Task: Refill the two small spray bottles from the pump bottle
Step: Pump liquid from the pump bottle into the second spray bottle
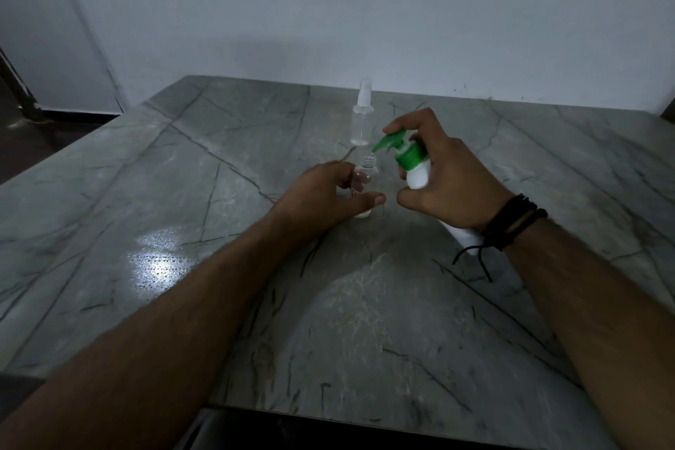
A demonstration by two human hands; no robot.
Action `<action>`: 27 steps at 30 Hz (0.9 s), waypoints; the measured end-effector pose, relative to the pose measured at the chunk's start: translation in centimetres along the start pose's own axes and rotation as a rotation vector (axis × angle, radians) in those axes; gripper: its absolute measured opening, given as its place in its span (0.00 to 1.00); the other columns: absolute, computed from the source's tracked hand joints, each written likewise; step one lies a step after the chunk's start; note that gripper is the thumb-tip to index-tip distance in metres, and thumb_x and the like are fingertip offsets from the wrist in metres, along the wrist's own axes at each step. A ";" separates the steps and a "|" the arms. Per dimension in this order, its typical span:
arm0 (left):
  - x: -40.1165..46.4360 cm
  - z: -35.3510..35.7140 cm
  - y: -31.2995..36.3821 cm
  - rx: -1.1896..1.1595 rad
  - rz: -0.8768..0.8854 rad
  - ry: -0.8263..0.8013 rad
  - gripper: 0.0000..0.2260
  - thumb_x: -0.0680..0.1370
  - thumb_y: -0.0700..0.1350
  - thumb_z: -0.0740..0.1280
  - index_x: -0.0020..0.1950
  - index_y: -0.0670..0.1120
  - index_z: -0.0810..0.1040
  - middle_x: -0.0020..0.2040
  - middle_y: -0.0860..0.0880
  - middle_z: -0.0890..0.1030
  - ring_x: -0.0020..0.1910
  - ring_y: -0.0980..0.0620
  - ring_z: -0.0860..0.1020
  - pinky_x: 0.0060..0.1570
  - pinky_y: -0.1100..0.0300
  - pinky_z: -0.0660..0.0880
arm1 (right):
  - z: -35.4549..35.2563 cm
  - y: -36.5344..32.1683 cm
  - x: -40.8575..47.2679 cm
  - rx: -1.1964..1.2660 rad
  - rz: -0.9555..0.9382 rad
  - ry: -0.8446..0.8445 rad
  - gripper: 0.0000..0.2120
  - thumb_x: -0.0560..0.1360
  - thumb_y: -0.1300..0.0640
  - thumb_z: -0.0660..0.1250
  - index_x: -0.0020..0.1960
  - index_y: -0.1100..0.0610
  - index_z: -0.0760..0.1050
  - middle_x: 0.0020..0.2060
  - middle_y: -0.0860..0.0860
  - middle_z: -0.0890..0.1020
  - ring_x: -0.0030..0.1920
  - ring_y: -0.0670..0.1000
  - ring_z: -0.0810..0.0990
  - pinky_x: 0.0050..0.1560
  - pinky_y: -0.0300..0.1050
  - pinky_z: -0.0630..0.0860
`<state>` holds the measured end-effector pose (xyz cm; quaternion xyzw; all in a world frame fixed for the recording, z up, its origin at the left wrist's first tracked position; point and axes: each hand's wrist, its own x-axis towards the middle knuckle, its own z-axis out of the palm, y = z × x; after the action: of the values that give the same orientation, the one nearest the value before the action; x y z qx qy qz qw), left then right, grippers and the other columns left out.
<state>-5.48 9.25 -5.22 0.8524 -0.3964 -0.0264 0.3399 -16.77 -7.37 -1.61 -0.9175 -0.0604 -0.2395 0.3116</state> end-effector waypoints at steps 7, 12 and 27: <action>-0.2 -0.1 0.2 0.004 -0.007 -0.004 0.20 0.72 0.61 0.71 0.56 0.50 0.79 0.58 0.53 0.79 0.53 0.57 0.75 0.49 0.61 0.72 | 0.1 0.1 -0.1 -0.006 -0.009 0.023 0.35 0.65 0.66 0.74 0.68 0.50 0.66 0.39 0.48 0.78 0.35 0.49 0.79 0.38 0.46 0.76; -0.3 -0.2 0.3 -0.014 0.003 0.006 0.20 0.72 0.60 0.72 0.57 0.48 0.80 0.59 0.52 0.79 0.55 0.56 0.76 0.54 0.58 0.75 | 0.1 0.1 0.0 0.007 0.009 0.013 0.33 0.66 0.67 0.74 0.66 0.51 0.66 0.39 0.51 0.79 0.37 0.52 0.80 0.39 0.51 0.77; -0.2 -0.1 0.1 -0.017 -0.001 0.006 0.18 0.71 0.61 0.72 0.53 0.51 0.80 0.58 0.53 0.79 0.54 0.57 0.76 0.52 0.60 0.74 | 0.0 0.2 -0.1 -0.004 -0.001 0.035 0.34 0.66 0.66 0.74 0.68 0.50 0.66 0.39 0.46 0.78 0.37 0.52 0.80 0.40 0.50 0.77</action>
<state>-5.62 9.41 -5.16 0.8498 -0.3947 -0.0274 0.3483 -16.79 -7.47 -1.75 -0.9139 -0.0548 -0.2557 0.3106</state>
